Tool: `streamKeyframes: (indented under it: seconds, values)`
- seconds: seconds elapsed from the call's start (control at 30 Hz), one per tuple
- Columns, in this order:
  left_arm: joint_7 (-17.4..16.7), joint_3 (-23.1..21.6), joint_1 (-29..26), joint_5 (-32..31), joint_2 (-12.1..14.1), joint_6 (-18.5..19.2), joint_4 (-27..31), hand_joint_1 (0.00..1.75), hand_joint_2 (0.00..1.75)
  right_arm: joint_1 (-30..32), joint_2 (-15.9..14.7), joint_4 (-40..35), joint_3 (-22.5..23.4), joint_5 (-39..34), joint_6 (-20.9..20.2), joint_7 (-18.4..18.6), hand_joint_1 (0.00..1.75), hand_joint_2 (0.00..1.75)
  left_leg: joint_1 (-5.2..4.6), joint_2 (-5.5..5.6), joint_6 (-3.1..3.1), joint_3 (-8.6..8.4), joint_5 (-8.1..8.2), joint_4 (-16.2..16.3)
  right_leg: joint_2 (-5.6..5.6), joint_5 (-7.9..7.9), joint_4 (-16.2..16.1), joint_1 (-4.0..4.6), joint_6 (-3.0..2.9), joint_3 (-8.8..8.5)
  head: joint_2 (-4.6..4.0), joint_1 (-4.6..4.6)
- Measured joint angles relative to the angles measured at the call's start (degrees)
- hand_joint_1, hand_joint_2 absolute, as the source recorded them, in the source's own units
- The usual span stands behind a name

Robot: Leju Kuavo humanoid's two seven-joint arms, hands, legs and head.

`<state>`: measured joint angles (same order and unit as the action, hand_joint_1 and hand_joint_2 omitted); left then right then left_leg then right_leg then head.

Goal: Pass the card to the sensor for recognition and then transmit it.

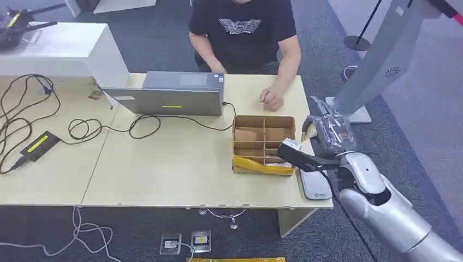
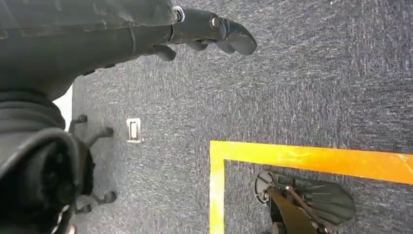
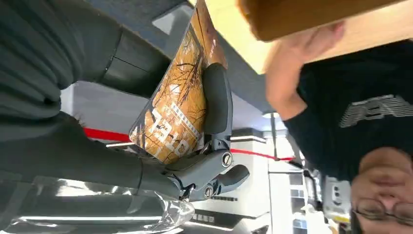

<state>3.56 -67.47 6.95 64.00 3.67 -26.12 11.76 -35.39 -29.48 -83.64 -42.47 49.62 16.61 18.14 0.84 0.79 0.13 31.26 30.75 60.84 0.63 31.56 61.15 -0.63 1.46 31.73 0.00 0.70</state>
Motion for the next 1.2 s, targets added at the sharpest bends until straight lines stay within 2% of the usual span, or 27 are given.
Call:
streamKeyframes:
  seconds: [0.43, 1.2]
  values:
    - [0.00, -0.20, 0.02, -0.35, 0.00, 0.18, 0.04, 0.00, 0.00, -2.19, 3.56, 3.78, -3.50, -0.50, 0.48, -1.09, 1.75, 1.75, -0.01, 0.02, 0.00, 0.06, -0.03, 0.00, 0.04, 0.00, 0.00, -0.01, 0.00, 0.05, 0.02, 0.00]
    - [-0.17, -1.84, 0.02, -1.60, 0.00, 0.61, 0.15, 0.00, 0.00, -8.22, 9.46, 11.80, -7.04, -1.84, 0.02, -2.78, 1.75, 1.75, -0.01, 0.04, -0.02, 0.09, -0.06, 0.00, 0.05, -0.01, 0.01, 0.00, -0.01, 0.08, 0.02, 0.00]
